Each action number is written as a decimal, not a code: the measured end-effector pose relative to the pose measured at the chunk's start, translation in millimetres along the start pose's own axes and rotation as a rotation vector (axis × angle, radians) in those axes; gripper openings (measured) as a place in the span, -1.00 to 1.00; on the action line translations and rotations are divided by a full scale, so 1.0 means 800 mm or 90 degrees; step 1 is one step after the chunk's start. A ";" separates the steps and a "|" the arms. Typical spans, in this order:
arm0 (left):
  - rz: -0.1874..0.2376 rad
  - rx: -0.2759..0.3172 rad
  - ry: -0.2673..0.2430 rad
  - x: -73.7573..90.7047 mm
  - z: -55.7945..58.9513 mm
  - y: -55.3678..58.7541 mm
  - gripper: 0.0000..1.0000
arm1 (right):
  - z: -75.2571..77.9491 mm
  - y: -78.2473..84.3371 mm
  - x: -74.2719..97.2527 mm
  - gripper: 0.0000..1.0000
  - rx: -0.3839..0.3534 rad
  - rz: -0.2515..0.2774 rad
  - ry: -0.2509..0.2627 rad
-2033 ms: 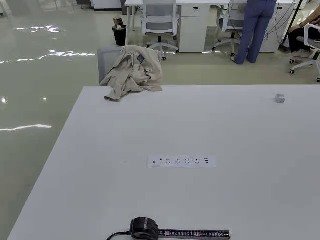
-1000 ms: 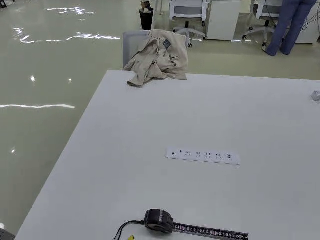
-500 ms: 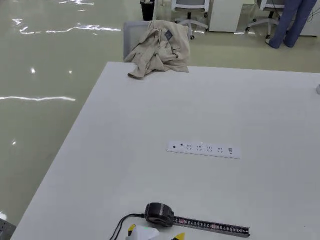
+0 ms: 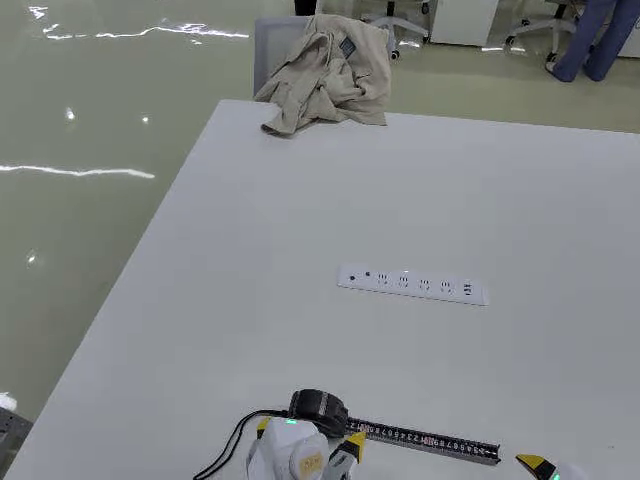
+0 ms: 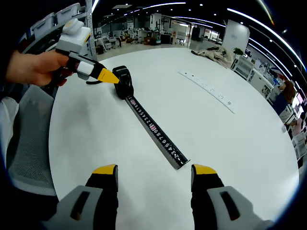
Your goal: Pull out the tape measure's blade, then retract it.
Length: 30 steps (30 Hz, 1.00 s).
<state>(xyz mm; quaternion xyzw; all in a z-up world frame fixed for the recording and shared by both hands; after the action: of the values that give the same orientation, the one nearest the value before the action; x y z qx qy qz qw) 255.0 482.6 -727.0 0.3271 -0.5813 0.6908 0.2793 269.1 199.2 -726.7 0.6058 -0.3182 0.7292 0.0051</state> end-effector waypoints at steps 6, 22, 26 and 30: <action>0.000 0.013 -0.008 -0.007 -0.005 -0.003 0.67 | 0.013 -0.004 -0.008 0.21 0.037 -0.014 -0.007; -0.012 0.026 -0.017 -0.028 -0.006 0.000 0.64 | 0.028 -0.002 -0.029 0.08 0.123 -0.047 -0.042; -0.014 0.027 -0.019 -0.031 -0.006 -0.002 0.63 | 0.034 -0.002 -0.033 0.02 0.139 -0.055 -0.050; -0.014 0.025 -0.020 -0.036 -0.007 -0.003 0.60 | 0.039 -0.003 -0.037 -0.01 0.152 -0.063 -0.054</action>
<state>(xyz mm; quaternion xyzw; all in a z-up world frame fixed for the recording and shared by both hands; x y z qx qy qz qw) 274.4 488.5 -748.1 0.3497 -0.5682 0.6939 0.2708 305.5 197.4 -749.7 0.6475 -0.1986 0.7343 -0.0446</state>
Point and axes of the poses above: the centre of the closed fingertips' face, and the gripper's own axes: x roughly backward along the fingers, z roughly to its right, y roughly out of its underside, the point moved 5 cm from there along x, roughly backward along the fingers, and after that the axes turned 10 degrees about -z, right-handed, at the moved point
